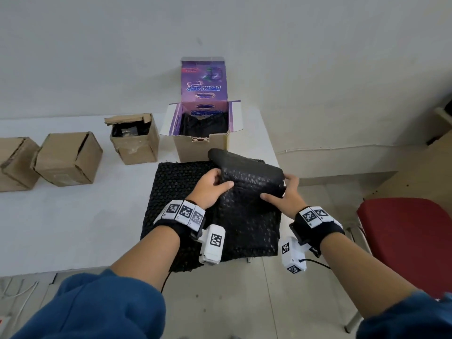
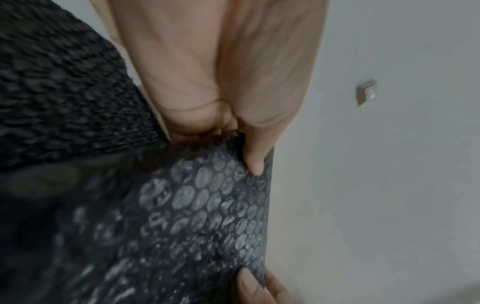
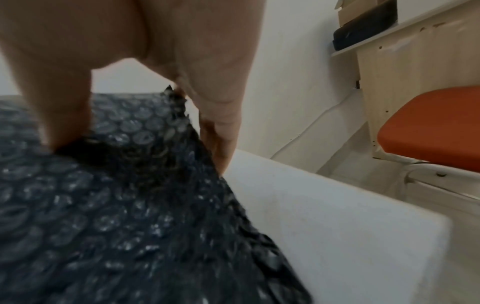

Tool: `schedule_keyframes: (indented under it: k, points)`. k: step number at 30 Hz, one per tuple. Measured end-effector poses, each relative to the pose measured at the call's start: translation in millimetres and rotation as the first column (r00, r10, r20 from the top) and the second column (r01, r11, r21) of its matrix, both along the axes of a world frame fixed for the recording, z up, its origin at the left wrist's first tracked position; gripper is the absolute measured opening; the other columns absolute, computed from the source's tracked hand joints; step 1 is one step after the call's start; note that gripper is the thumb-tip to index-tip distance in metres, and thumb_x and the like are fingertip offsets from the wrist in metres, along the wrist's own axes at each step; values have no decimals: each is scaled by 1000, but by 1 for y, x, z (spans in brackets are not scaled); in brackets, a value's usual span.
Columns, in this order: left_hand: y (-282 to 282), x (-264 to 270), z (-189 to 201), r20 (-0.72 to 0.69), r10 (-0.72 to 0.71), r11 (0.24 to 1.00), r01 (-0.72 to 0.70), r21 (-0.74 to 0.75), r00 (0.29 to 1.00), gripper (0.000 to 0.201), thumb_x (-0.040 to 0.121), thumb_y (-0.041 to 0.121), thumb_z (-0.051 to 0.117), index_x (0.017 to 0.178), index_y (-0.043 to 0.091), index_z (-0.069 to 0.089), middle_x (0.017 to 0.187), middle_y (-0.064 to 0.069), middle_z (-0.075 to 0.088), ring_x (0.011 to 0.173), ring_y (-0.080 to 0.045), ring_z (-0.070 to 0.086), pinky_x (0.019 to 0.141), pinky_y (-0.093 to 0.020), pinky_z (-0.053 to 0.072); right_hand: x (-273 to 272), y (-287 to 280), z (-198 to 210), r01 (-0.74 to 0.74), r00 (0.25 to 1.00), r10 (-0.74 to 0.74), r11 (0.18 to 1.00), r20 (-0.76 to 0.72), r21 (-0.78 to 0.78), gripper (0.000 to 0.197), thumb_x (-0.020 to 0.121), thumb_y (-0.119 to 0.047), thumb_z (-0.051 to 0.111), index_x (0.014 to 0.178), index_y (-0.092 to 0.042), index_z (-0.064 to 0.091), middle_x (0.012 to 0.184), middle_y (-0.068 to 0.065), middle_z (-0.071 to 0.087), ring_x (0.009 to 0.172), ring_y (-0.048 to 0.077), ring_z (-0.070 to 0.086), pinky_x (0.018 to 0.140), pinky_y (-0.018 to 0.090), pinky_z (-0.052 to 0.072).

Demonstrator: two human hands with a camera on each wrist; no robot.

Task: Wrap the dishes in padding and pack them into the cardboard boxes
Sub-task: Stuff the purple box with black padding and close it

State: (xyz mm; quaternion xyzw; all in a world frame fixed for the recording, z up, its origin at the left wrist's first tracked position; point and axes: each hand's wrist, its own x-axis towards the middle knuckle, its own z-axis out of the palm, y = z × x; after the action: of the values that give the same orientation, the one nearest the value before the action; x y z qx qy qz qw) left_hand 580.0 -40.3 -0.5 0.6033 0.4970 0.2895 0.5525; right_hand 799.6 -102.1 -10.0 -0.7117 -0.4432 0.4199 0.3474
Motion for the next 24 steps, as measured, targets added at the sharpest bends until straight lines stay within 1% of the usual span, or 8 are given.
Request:
schedule_keyframes:
  k: [5, 8, 12, 15, 17, 19, 21, 24]
  points:
    - [9, -5, 48, 128, 207, 966, -223, 130, 970, 38, 86, 10, 66, 115, 11, 41, 112, -11, 62, 98, -18, 62, 87, -28, 51, -7, 14, 37, -7, 991, 38, 973, -130, 230, 105, 74, -3, 77, 146, -20, 2, 130, -4, 39, 116, 11, 45, 98, 17, 38]
    - [19, -20, 63, 128, 236, 929, -262, 262, 963, 66, 78, 9, 74, 124, 20, 28, 123, -17, 55, 105, -17, 61, 95, -28, 50, -14, 26, 56, -141, 989, 143, 913, 24, 384, 93, 73, -5, 77, 143, -27, 19, 143, -2, 35, 129, 14, 40, 112, 30, 31]
    - [32, -42, 85, -288, 96, 897, 43, 439, 953, 99, 67, 23, 84, 143, 20, 22, 145, -6, 33, 133, -17, 35, 111, -31, 30, -27, 48, 85, -277, 953, 192, 866, 234, 417, 56, 74, -5, 76, 124, -15, 54, 120, 2, 56, 113, 17, 52, 104, 31, 39]
    - [47, -58, 100, -437, 147, 841, 121, 527, 887, 77, 67, 28, 84, 132, 17, 43, 128, -3, 49, 121, -18, 46, 99, -26, 37, -33, 67, 102, -346, 901, 197, 863, 386, 368, 43, 71, -14, 80, 111, -15, 64, 106, 8, 58, 101, 17, 52, 84, 16, 34]
    - [64, -70, 107, -428, 208, 781, 115, 615, 880, 48, 69, 28, 82, 109, 16, 59, 99, 2, 53, 101, -20, 52, 80, -24, 36, -37, 83, 110, -365, 878, 184, 855, 442, 368, 32, 69, -16, 82, 98, -12, 69, 97, 7, 55, 96, 18, 51, 78, 14, 34]
    - [88, -81, 111, -363, 245, 735, 72, 674, 899, 31, 68, 26, 82, 89, 17, 63, 85, 5, 46, 92, -21, 51, 74, -26, 35, -45, 101, 118, -350, 890, 156, 836, 429, 422, 22, 70, -13, 81, 88, -8, 70, 100, 8, 50, 99, 17, 48, 79, 7, 35]
    - [111, -89, 113, -274, 216, 763, 13, 646, 937, 26, 69, 25, 82, 84, 16, 63, 91, -1, 51, 94, -20, 51, 81, -30, 43, -52, 118, 126, -306, 920, 128, 827, 371, 472, 20, 74, -10, 78, 87, -2, 66, 102, 9, 49, 97, 14, 48, 81, 11, 37]
    - [146, -95, 116, -25, 167, 897, -142, 420, 986, 28, 77, 22, 76, 92, 22, 53, 95, 1, 60, 95, -20, 60, 87, -33, 49, -66, 151, 139, -241, 959, 152, 878, 238, 413, 19, 86, -17, 67, 95, -7, 53, 80, 1, 54, 74, 17, 51, 60, 17, 42]
